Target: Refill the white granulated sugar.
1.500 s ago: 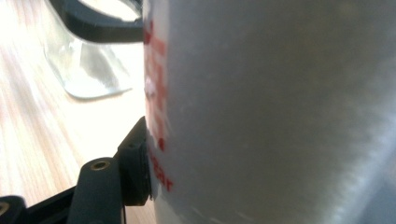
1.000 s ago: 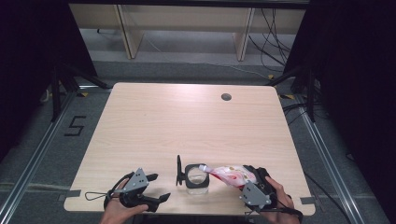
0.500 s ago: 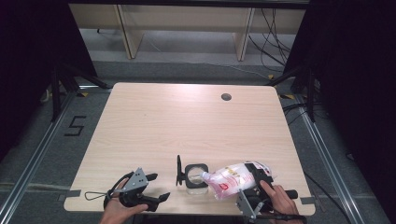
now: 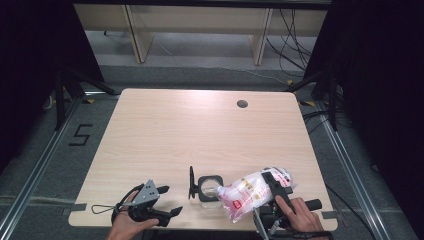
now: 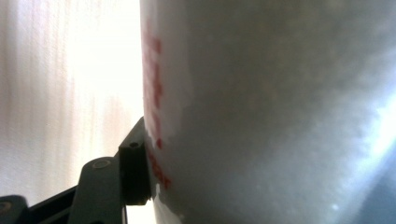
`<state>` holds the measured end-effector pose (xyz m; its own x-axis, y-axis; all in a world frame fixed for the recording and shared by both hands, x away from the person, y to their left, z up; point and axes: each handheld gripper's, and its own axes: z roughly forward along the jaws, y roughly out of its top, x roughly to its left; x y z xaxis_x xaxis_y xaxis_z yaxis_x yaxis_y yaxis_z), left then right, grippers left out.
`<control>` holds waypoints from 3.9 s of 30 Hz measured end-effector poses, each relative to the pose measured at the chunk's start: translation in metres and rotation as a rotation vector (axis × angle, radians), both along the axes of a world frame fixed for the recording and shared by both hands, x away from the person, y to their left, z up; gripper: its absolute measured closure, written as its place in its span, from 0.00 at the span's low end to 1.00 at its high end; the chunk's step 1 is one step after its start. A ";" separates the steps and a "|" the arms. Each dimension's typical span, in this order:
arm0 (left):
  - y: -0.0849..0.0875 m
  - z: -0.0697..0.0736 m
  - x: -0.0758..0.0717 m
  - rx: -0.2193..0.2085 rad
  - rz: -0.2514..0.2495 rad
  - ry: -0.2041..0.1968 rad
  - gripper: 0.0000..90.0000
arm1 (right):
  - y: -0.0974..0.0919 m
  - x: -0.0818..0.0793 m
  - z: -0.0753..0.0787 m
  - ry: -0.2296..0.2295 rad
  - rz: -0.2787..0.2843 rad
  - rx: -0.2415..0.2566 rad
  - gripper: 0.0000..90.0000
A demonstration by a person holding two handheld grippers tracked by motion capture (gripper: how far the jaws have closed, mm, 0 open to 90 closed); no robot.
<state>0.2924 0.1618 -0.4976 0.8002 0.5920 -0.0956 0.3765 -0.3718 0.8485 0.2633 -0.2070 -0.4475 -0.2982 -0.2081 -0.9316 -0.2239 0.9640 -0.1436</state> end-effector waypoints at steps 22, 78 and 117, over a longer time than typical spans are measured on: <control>-0.001 0.000 0.001 0.010 -0.008 -0.007 0.20 | 0.006 -0.004 0.005 -0.082 -0.004 -0.098 0.43; 0.000 0.000 0.000 0.032 0.006 0.004 0.20 | 0.009 -0.007 0.012 -0.129 0.027 -0.139 0.44; -0.001 0.000 -0.001 0.024 0.012 0.014 0.20 | 0.010 -0.009 0.008 -0.090 -0.002 -0.080 0.44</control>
<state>0.2916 0.1612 -0.4978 0.7917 0.6039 -0.0922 0.3927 -0.3874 0.8341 0.2547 -0.1970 -0.4391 -0.2144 -0.2820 -0.9352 -0.2045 0.9491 -0.2394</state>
